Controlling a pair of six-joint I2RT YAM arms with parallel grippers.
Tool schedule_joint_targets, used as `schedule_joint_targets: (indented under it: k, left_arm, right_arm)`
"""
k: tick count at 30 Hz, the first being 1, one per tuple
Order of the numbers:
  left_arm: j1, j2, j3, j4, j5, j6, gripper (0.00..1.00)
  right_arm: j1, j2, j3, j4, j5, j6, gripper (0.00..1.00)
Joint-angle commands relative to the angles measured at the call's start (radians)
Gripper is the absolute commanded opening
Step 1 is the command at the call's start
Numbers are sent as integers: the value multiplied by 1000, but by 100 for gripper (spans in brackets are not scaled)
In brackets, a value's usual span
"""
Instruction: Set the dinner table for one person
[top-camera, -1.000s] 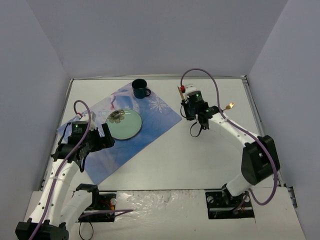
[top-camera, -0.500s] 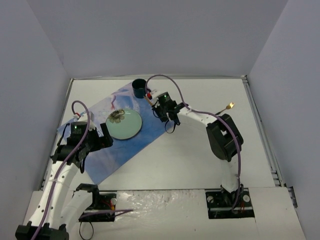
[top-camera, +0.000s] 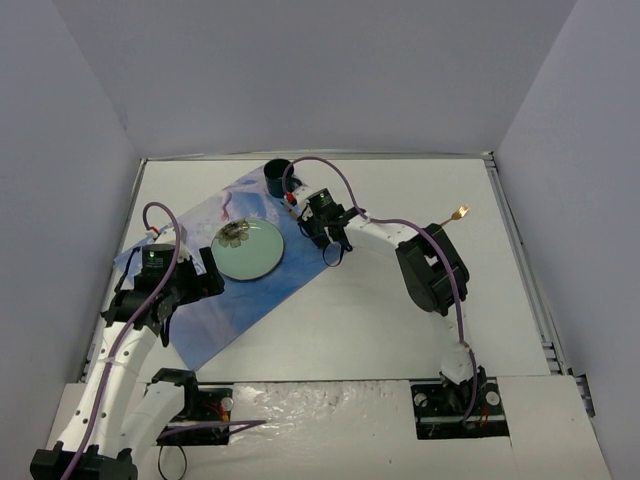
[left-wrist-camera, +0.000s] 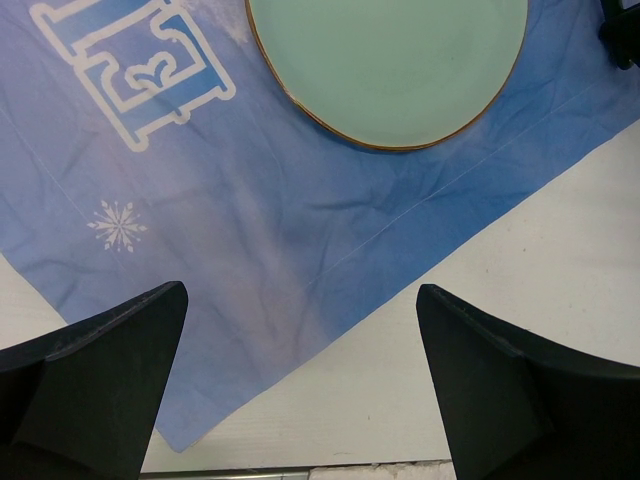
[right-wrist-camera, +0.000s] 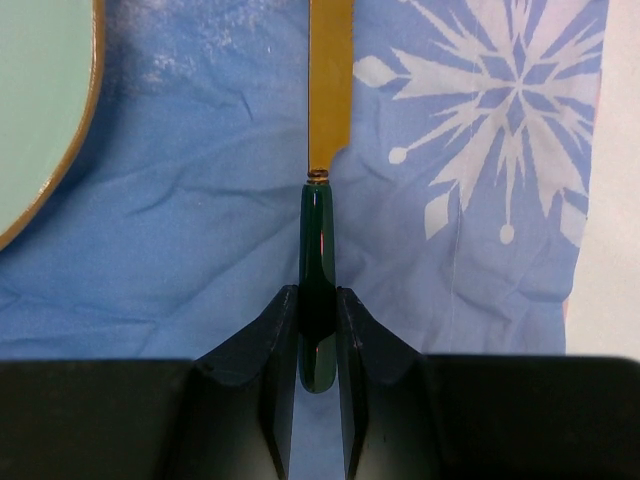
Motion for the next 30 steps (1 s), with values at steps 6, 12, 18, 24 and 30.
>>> schedule_joint_targets:
  k: [6,12,18,24,30]
  left_arm:
    - [-1,12,22,29,-7,-9,97]
    - [-1,12,20,30,-4,-8,97]
    - [-1,10,20,29,-4,-8,97]
    - [-1,11,19,31,-3,-8,97]
    - [-3,13,20,29,0,-8,97]
  right_arm:
    - [-10,-24,25,-43,46,-1,0]
    - [-12,-17,29,-50,43,17,2]
    - [-12,-18,35,-57,31,34,12]
    - [-13,-37,47,-63,7,72,27]
    - [-16,-89,52,-70,13,138,49]
